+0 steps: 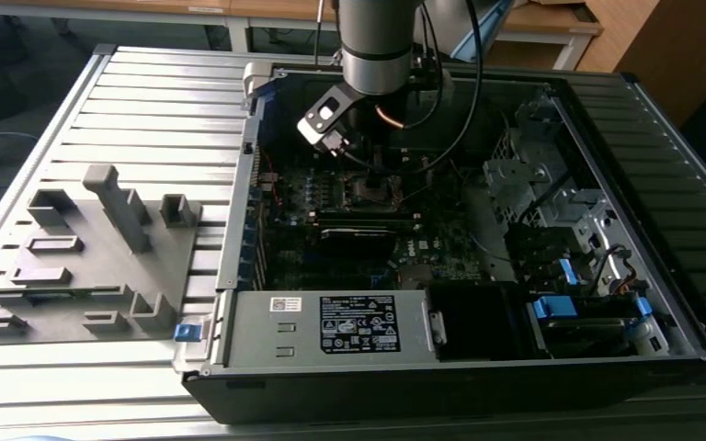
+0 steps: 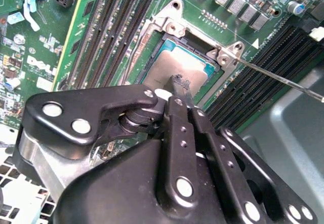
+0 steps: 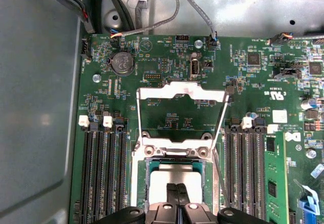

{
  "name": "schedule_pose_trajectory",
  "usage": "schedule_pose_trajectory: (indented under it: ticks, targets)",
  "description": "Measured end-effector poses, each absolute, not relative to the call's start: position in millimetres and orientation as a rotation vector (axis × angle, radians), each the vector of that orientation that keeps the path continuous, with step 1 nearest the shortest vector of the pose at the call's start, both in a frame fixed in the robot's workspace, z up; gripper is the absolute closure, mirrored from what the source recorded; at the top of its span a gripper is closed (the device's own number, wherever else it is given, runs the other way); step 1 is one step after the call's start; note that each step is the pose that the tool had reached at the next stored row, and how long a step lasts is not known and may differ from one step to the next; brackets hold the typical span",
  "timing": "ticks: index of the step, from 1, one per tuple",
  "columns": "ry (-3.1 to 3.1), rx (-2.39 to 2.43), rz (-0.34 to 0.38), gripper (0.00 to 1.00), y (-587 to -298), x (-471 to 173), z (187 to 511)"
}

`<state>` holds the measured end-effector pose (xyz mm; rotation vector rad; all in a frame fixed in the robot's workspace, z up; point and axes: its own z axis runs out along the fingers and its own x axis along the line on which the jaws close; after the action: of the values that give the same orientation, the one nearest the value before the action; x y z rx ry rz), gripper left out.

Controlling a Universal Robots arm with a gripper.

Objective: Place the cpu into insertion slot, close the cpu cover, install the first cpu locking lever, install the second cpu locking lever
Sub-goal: 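Place the cpu into insertion slot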

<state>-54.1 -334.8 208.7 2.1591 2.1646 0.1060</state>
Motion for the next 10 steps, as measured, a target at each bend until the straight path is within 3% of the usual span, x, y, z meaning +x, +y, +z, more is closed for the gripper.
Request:
schedule_pose_trajectory:
  ticks: [10]
  targets:
    - [2.165, 2.159, 0.106, 0.89, -334.8, -54.2, 218.5]
